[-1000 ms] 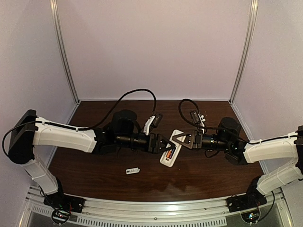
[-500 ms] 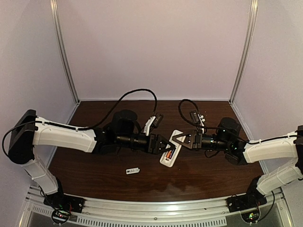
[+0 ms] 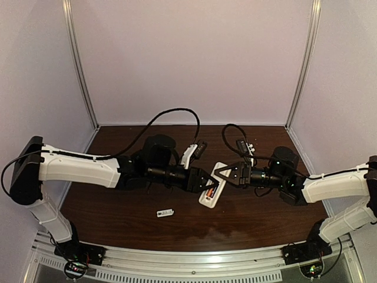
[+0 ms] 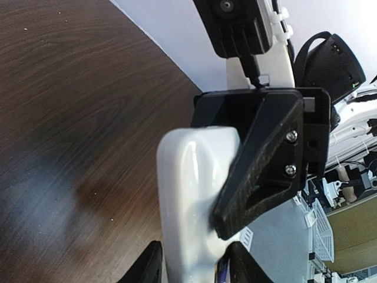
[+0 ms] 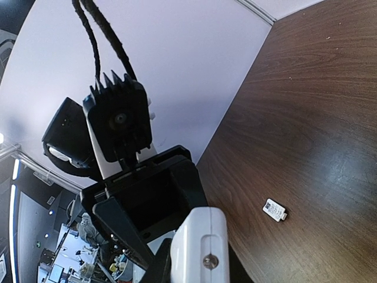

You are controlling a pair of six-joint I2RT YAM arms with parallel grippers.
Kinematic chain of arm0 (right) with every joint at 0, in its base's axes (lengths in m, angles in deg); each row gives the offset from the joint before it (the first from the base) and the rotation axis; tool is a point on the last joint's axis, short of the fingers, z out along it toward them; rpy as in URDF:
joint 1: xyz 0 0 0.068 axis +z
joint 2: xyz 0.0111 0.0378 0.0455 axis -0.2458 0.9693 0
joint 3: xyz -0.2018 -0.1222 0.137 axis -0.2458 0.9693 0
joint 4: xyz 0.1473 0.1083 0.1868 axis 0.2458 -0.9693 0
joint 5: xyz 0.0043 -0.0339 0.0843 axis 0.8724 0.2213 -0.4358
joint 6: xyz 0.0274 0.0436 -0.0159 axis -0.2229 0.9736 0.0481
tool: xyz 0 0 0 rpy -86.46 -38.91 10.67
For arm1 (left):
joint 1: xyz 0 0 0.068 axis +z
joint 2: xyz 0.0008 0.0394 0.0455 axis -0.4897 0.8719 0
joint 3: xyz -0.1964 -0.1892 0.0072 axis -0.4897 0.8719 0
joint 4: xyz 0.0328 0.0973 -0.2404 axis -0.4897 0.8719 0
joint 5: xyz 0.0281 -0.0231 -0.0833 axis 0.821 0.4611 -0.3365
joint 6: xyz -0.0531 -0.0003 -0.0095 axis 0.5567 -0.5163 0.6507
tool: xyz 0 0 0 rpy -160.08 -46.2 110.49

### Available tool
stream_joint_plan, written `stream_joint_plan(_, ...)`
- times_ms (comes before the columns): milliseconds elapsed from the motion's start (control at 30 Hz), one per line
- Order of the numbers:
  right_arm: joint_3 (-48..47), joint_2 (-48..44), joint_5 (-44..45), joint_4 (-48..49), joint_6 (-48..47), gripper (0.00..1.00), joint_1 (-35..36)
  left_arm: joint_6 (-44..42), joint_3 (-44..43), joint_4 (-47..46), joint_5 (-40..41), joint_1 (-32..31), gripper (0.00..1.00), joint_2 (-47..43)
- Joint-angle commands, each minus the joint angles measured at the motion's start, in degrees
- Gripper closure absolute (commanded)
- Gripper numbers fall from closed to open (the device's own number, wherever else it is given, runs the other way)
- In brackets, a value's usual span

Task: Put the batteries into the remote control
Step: Press the battery in the battery compartment.

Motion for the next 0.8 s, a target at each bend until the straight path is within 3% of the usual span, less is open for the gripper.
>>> stream_joint_plan(0,-3.2,-1.1,-2.5,10.2,3.0,1.0,0.6,-3.8,-0.5,10.4,7.3,-0.5,0.6,3.0)
stream_joint_plan(433,-3.5,-2.3,-3.1,10.6,4.7,1.0,0.1,-5.4,-0.9,16.9,12.9,-1.7,0.65,3.6)
stream_joint_plan(633,-2.4,-2.7,-3.0,9.3,3.9,1.0,-0.1,-6.0,0.6,17.6,12.5,0.6,0.6,0.9)
stream_joint_plan(767,-1.8,-2.5,-2.1,7.5,2.5,1.0,-0.1,-9.1,-2.1,18.8,9.3,0.8,0.48,0.5)
